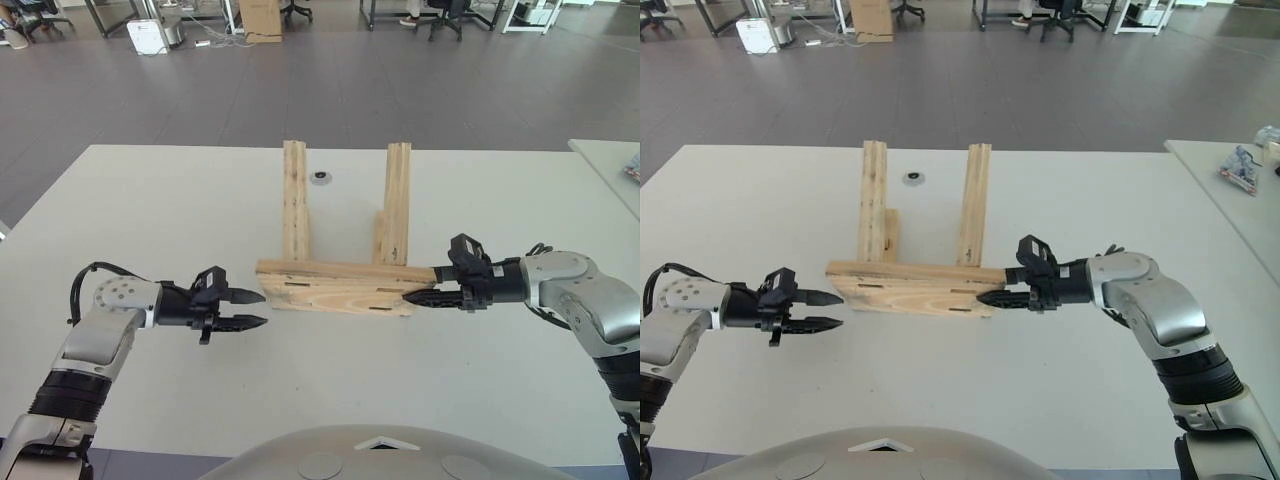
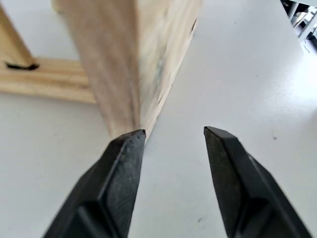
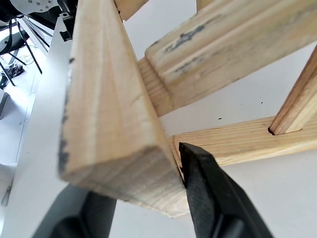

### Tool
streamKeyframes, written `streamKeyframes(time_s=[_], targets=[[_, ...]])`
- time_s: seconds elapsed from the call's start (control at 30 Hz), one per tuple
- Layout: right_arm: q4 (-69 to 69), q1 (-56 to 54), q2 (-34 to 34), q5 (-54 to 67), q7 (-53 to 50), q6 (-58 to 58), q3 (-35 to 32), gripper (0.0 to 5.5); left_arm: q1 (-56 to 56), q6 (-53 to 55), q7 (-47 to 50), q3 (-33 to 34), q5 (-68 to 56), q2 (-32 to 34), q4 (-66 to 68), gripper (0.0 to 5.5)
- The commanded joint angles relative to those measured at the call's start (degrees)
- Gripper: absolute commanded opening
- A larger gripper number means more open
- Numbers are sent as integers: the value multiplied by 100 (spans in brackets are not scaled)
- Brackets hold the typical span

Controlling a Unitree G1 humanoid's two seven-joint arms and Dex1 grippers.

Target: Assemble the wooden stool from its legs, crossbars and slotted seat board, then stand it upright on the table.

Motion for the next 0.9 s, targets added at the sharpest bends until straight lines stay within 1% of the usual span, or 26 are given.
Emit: streamKeyframes(time_s=[0.03, 0.13, 0.2, 0.3, 0.4, 0.43, 0.47, 0.5, 0.53, 0.67, 0.73, 0.8, 0.9], targets=[[27, 75, -53, -5, 149, 112, 166, 187, -588, -410, -121, -118, 299, 7, 536, 219], [44, 60, -42, -11, 175, 103, 193, 186, -857, -507, -138, -138, 282, -139, 726, 219], [55, 74, -36, -38, 174, 90, 218, 186, -1002, -331, -184, -250, 191, -283, 600, 219], [102, -8, -3, -91, 138, 94, 290, 185, -1010, 39, -435, -507, 141, -284, 272, 219], [184, -60, 29, -119, 103, 56, 295, 185, -1154, 283, -404, -509, 77, -390, 273, 219], [196, -59, 47, -135, 74, 39, 296, 185, -1247, 216, -327, -491, 108, -500, 388, 236], [200, -56, 60, -148, 54, 24, 299, 185, -1320, 195, -302, -479, 113, -582, 484, 210], [220, -78, 75, -162, 47, 15, 311, 185, -1376, 140, -280, -462, 124, -649, 569, 206], [235, -98, 85, -173, 43, 9, 319, 183, -1413, 118, -260, -433, 123, -703, 620, 182], [214, -200, 123, 19, 57, 165, 183, 182, -1364, 485, -362, -348, -96, -692, 407, 174], [16, -388, 242, 468, -20, 548, -71, 182, -1358, 1008, -402, -254, -399, -645, 81, 174], [-191, -725, 371, 1040, -126, 1101, -380, 182, -1581, 1839, -299, -48, -891, -643, -315, 173], [-31, -1727, 930, 1665, -988, 2098, -902, 182, -2703, 3821, 335, 645, -2169, -935, -339, 173]])
